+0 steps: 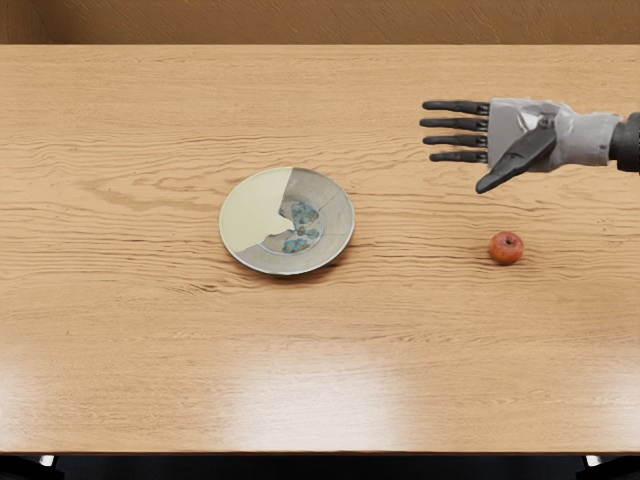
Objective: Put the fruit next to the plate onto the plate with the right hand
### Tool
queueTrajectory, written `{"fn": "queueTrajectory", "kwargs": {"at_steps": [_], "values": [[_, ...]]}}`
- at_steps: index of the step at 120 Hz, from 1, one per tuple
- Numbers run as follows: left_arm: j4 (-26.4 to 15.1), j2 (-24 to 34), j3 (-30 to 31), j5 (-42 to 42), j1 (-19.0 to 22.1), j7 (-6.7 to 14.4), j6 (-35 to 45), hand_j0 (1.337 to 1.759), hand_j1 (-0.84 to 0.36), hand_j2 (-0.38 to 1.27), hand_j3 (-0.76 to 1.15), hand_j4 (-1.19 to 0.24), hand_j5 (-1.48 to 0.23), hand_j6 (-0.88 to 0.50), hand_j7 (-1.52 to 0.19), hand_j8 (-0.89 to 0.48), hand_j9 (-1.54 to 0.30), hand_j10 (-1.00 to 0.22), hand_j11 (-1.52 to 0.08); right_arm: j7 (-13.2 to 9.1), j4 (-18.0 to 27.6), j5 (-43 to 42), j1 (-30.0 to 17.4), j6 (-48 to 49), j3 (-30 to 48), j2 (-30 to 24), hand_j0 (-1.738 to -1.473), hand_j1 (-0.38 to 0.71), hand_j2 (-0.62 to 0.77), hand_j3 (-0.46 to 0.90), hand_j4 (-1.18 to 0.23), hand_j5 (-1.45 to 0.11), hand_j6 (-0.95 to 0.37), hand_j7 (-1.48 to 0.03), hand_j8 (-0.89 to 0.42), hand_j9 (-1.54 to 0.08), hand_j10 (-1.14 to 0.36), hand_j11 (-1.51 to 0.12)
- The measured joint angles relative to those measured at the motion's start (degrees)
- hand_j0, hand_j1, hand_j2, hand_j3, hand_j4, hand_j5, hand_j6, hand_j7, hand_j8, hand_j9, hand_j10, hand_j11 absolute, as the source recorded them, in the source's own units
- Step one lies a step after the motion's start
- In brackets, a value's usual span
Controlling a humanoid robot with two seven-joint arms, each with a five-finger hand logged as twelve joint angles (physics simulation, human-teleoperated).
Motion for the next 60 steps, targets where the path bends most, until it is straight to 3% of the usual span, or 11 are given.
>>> {"fn": "queueTrajectory", "kwargs": {"at_steps": [32,49,60], "values": [[0.00,0.00,0.00,0.00,0.05,0.00,0.00,1.658,0.06,0.05,0.00,-0.25,-0.32,-0.25,-0.32,-0.25,-0.32,-0.24,-0.32,-0.11,3.19,-8.52,1.18,0.02,0.47,-1.63,-1.658,-0.30,-0.01,0.00,-0.04,-0.05,-0.04,-0.05,-0.04,-0.05,-0.04,-0.05],[0.00,0.00,0.00,-0.01,0.06,0.00,0.00,1.658,0.06,0.05,0.00,-0.25,-0.32,-0.25,-0.32,-0.25,-0.32,-0.24,-0.32,-0.29,9.49,-19.92,2.09,0.03,0.75,-6.46,-1.658,-0.30,-0.01,0.00,-0.04,-0.05,-0.04,-0.05,-0.04,-0.05,-0.04,-0.05],[0.00,0.00,0.00,0.00,0.02,0.00,0.00,1.658,0.06,0.05,0.00,-0.25,-0.32,-0.25,-0.32,-0.24,-0.32,-0.24,-0.32,-2.79,15.29,-24.77,2.27,-0.33,0.76,-10.07,-1.658,-0.30,-0.01,0.00,-0.04,-0.05,-0.04,-0.05,-0.04,-0.05,-0.04,-0.05]]}}
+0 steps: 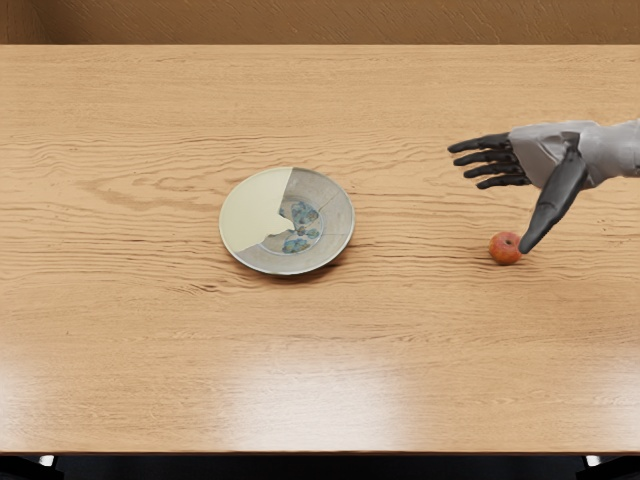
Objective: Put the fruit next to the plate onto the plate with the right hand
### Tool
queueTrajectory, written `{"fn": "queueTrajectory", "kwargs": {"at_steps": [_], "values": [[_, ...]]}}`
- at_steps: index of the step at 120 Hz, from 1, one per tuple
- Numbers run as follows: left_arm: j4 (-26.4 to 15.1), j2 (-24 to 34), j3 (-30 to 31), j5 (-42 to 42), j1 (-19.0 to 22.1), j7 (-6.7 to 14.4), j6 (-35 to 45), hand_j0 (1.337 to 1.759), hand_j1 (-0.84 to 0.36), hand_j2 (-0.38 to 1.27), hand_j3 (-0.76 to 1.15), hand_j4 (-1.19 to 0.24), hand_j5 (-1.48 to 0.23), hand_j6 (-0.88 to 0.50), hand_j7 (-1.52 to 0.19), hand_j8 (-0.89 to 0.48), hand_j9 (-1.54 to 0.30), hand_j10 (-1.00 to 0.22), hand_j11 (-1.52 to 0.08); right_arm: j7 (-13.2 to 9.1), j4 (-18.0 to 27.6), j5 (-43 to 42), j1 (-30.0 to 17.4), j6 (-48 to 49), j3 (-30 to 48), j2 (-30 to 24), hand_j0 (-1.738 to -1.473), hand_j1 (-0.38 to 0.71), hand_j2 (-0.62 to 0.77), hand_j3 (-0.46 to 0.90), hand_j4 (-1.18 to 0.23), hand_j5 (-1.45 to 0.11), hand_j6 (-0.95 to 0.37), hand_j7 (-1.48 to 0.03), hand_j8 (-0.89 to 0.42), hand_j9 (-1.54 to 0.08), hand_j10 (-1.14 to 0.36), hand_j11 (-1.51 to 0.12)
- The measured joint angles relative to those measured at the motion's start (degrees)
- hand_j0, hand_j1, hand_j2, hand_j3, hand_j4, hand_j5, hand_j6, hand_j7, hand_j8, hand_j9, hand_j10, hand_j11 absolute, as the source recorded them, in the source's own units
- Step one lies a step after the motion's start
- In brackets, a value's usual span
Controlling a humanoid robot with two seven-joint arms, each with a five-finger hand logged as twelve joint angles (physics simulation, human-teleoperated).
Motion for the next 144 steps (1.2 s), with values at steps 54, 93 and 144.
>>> {"fn": "queueTrajectory", "kwargs": {"at_steps": [54,93,144], "values": [[0.00,0.00,0.00,-0.02,0.00,0.00,0.00,1.658,0.06,0.05,0.00,-0.24,-0.32,-0.24,-0.32,-0.24,-0.32,-0.24,-0.32,-7.12,13.33,-23.27,-0.98,-29.78,-8.99,0.38,-1.658,-0.30,-0.01,0.00,-0.04,-0.05,-0.05,-0.05,-0.04,-0.05,-0.04,-0.05],[0.00,0.00,0.00,0.00,0.00,0.00,0.00,1.658,0.06,0.05,0.00,-0.24,-0.32,-0.24,-0.32,-0.24,-0.32,-0.24,-0.32,-7.53,13.49,-25.12,-0.88,-39.30,-14.75,5.63,-1.658,-0.30,-0.01,0.00,-0.04,-0.05,-0.05,-0.05,-0.04,-0.05,-0.04,-0.05],[0.00,0.00,0.00,0.00,0.04,0.00,0.00,1.658,0.06,0.05,0.00,-0.24,-0.32,-0.24,-0.32,-0.24,-0.32,-0.24,-0.32,-7.55,12.89,-24.54,-2.33,-43.10,-16.74,6.45,-1.658,-0.30,-0.01,0.00,-0.05,-0.05,-0.05,-0.05,-0.05,-0.05,-0.04,-0.05]]}}
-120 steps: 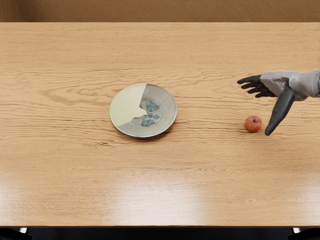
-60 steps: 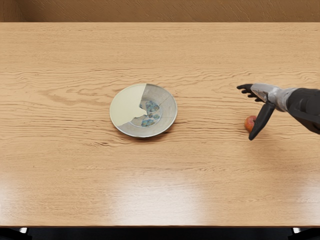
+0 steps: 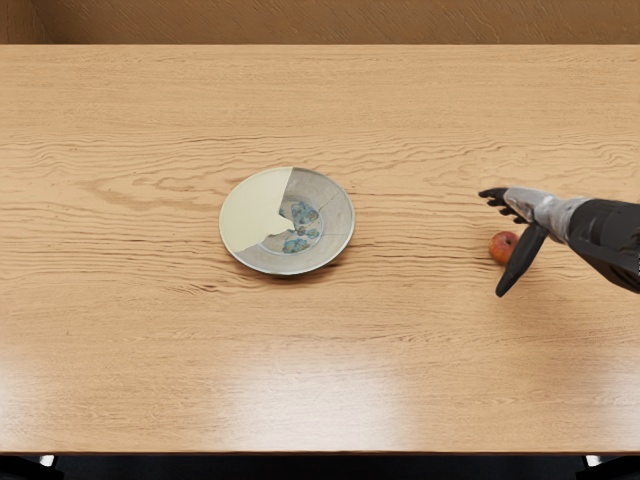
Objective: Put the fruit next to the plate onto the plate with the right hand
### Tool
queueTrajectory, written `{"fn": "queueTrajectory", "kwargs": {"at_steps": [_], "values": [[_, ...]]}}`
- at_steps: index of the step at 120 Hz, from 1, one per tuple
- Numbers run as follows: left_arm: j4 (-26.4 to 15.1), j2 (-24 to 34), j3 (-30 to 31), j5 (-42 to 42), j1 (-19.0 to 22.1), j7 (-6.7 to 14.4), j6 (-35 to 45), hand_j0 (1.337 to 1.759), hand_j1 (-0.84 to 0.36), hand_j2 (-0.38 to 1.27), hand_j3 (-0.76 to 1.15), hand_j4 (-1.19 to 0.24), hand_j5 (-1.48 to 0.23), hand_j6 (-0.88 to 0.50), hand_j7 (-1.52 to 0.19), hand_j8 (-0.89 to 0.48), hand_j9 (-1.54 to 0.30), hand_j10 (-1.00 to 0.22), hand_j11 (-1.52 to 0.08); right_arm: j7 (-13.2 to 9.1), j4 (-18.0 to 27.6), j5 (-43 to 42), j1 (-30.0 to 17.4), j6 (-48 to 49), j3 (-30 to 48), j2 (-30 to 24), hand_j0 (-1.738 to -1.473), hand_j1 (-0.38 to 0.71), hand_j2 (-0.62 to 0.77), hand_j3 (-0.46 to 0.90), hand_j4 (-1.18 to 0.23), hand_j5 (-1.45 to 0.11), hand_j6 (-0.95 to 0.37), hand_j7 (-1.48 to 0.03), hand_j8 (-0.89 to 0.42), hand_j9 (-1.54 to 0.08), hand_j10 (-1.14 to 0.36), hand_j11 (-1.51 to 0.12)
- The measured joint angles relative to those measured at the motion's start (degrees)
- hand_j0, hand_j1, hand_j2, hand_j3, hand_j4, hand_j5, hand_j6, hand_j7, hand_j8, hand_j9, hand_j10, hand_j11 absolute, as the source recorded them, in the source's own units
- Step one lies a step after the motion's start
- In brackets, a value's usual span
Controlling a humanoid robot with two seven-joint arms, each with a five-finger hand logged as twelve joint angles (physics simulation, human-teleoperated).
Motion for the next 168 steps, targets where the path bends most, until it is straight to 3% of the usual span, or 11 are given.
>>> {"fn": "queueTrajectory", "kwargs": {"at_steps": [12,56,112,139,154,168], "values": [[0.00,0.00,0.00,0.00,-0.05,0.00,0.00,1.658,0.06,0.05,0.00,-0.24,-0.32,-0.24,-0.32,-0.24,-0.32,-0.24,-0.32,0.00,-0.80,-0.17,-0.61,-0.65,-0.08,0.32,-1.658,-0.28,-0.01,0.00,-0.06,-0.08,-0.06,-0.07,-0.06,-0.08,-0.06,-0.08],[0.00,0.00,0.00,0.00,0.00,0.00,0.00,1.658,0.06,0.05,0.00,-0.24,-0.32,-0.24,-0.32,-0.24,-0.32,-0.24,-0.32,0.00,-4.09,-2.79,-1.65,-5.97,-0.09,2.43,-1.658,-0.05,-0.05,0.00,-0.26,-0.33,-0.26,-0.33,-0.26,-0.33,-0.26,-0.33],[0.00,0.00,0.00,0.00,-0.02,0.00,0.00,1.658,0.06,0.05,0.00,-0.24,-0.32,-0.24,-0.32,-0.24,-0.32,-0.24,-0.32,0.00,-6.91,-9.23,-5.97,-10.22,-0.05,6.17,-1.658,0.03,-0.06,0.00,-0.32,-0.42,-0.33,-0.42,-0.33,-0.42,-0.32,-0.42],[0.00,0.00,0.00,-0.01,-0.05,0.00,0.00,1.658,0.06,0.05,0.00,-0.24,-0.32,-0.24,-0.32,-0.24,-0.32,-0.24,-0.32,0.00,-7.67,-9.66,-6.46,-10.29,-0.04,7.10,-1.658,0.18,-0.08,0.00,-0.44,-0.57,-0.44,-0.57,-0.44,-0.57,-0.44,-0.57],[0.00,0.00,0.00,0.00,-0.02,0.00,0.00,1.658,0.06,0.05,0.00,-0.24,-0.32,-0.24,-0.32,-0.24,-0.32,-0.24,-0.32,-0.01,-7.78,-9.64,-6.51,-10.19,-0.04,7.16,-1.656,0.24,-0.06,0.00,-0.52,-0.70,-0.53,-0.69,-0.41,-0.70,-0.48,-0.70],[0.00,0.00,-0.01,0.00,0.00,0.00,0.00,1.658,0.06,0.05,0.00,-0.25,-0.32,-0.25,-0.32,-0.24,-0.32,-0.24,-0.32,-0.05,-7.81,-9.61,-6.50,-10.02,-0.02,7.18,-1.650,0.26,-0.02,0.00,-0.60,-0.84,-0.48,-0.81,-0.35,-0.83,-0.44,-0.83]]}}
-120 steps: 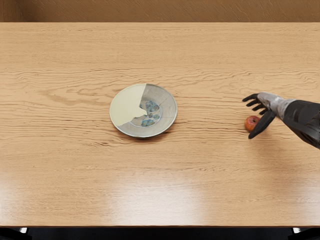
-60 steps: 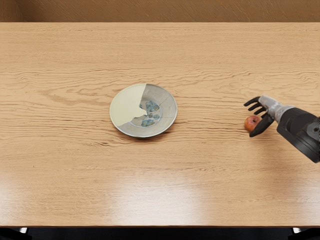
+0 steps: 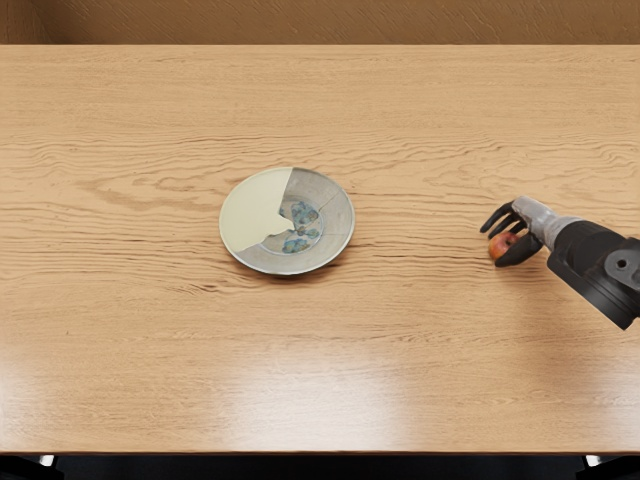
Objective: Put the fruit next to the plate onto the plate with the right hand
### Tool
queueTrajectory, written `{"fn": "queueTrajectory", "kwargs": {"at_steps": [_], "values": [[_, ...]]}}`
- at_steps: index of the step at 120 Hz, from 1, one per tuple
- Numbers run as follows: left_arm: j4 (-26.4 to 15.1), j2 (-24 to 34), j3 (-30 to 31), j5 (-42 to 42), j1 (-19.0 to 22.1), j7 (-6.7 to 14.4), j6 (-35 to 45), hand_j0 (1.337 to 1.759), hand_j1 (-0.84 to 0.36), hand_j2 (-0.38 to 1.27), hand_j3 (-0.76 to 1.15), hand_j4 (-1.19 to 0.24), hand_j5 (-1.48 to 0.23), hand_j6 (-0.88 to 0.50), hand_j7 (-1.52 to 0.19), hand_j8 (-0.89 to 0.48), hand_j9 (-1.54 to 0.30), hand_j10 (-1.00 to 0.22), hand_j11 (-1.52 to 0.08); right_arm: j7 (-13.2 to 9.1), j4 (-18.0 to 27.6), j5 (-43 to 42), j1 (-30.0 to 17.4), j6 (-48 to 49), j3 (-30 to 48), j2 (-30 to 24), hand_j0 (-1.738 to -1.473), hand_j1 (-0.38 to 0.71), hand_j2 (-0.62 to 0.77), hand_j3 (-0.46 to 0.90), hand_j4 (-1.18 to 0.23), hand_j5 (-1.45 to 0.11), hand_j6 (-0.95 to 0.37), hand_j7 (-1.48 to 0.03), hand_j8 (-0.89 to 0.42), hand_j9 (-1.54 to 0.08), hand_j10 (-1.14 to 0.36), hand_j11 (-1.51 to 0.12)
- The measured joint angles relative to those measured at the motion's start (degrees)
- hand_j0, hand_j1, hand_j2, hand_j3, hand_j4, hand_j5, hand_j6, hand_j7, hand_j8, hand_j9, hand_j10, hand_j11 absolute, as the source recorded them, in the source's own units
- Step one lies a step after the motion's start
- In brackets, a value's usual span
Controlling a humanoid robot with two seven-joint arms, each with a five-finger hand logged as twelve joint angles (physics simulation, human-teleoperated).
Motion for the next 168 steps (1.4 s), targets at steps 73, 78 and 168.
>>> {"fn": "queueTrajectory", "kwargs": {"at_steps": [73,78,168], "values": [[0.00,0.00,0.00,0.00,-0.03,0.00,0.00,1.658,0.06,0.05,0.00,-0.25,-0.32,-0.25,-0.32,-0.24,-0.32,-0.24,-0.32,0.22,-1.71,15.68,5.09,11.85,4.44,-1.70,-1.654,0.28,0.37,0.00,-0.77,-1.16,-0.53,-1.07,-0.36,-1.12,-0.51,-1.15],[0.00,0.00,0.00,0.00,-0.03,0.00,0.00,1.658,0.06,0.05,0.00,-0.25,-0.32,-0.25,-0.32,-0.24,-0.32,-0.24,-0.32,0.22,-1.71,17.60,6.13,13.03,4.56,-1.89,-1.654,0.28,0.37,0.00,-0.77,-1.17,-0.53,-1.07,-0.36,-1.12,-0.51,-1.15],[0.00,0.00,0.01,0.00,-0.03,0.00,0.00,1.658,0.06,0.05,0.00,-0.25,-0.32,-0.24,-0.32,-0.24,-0.32,-0.24,-0.32,0.09,-8.32,32.78,13.81,20.67,13.74,15.45,-1.658,0.38,0.57,0.00,-0.79,-1.18,-0.51,-1.09,-0.32,-1.14,-0.49,-1.14]]}}
